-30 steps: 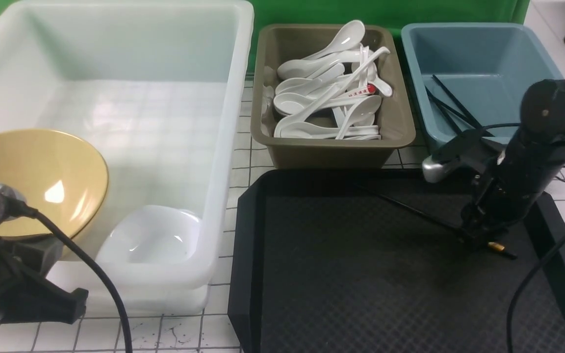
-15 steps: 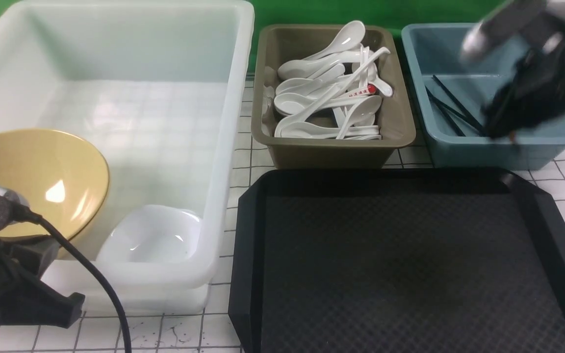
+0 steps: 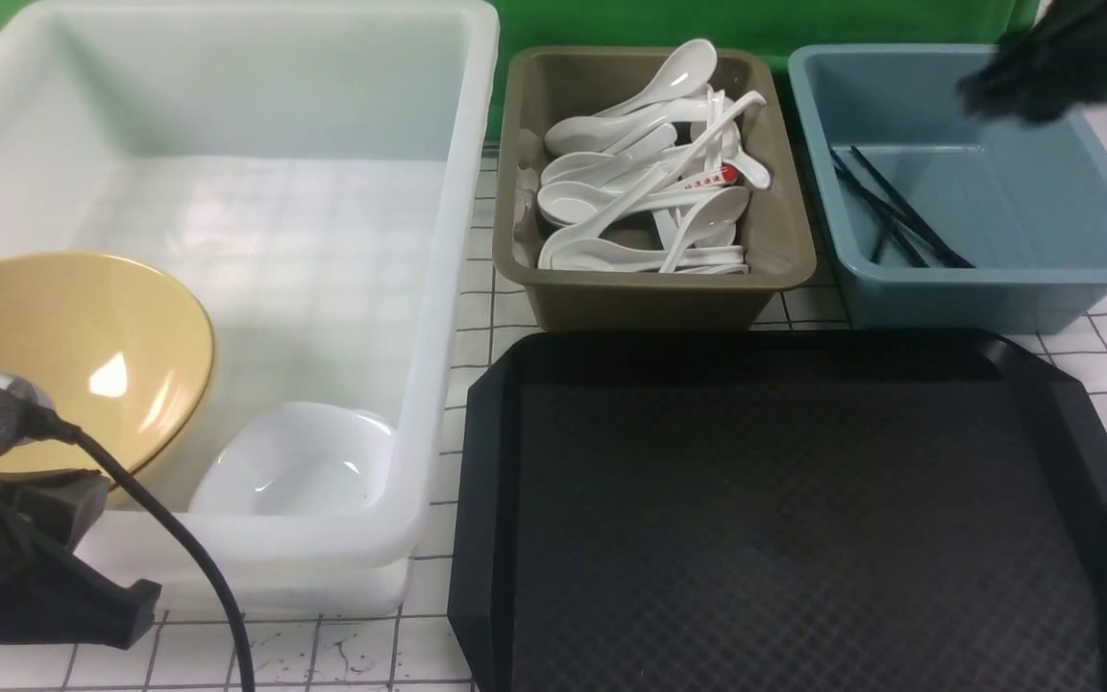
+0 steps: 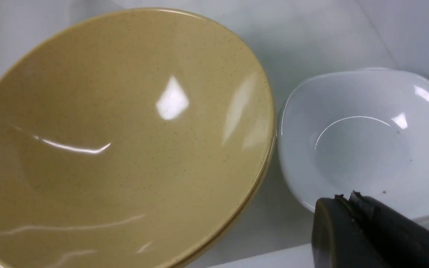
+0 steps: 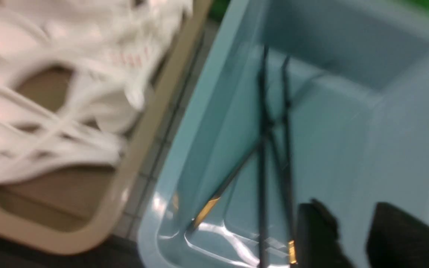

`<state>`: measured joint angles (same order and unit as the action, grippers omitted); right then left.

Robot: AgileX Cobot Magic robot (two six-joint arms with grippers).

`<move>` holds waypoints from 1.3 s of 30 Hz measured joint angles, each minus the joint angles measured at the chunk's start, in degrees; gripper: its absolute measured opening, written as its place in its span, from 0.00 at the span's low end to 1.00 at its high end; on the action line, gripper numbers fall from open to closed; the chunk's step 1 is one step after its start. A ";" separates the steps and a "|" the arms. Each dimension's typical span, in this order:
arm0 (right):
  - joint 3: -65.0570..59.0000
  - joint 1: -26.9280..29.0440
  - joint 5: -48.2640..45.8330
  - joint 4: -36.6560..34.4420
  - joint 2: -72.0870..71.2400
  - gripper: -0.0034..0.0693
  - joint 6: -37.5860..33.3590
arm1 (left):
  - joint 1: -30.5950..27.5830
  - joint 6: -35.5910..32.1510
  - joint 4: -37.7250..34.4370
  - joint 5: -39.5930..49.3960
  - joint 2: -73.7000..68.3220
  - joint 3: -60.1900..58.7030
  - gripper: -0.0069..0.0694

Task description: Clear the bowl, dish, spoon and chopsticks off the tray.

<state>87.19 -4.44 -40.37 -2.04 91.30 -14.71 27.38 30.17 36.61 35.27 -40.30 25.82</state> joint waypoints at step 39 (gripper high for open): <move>-88.83 -0.03 26.29 7.39 -91.94 0.10 19.08 | 0.00 0.00 -0.11 0.31 0.00 0.00 0.08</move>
<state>-1.65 -4.47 -14.09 5.35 -0.64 4.37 27.38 30.17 36.50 35.59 -40.30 25.82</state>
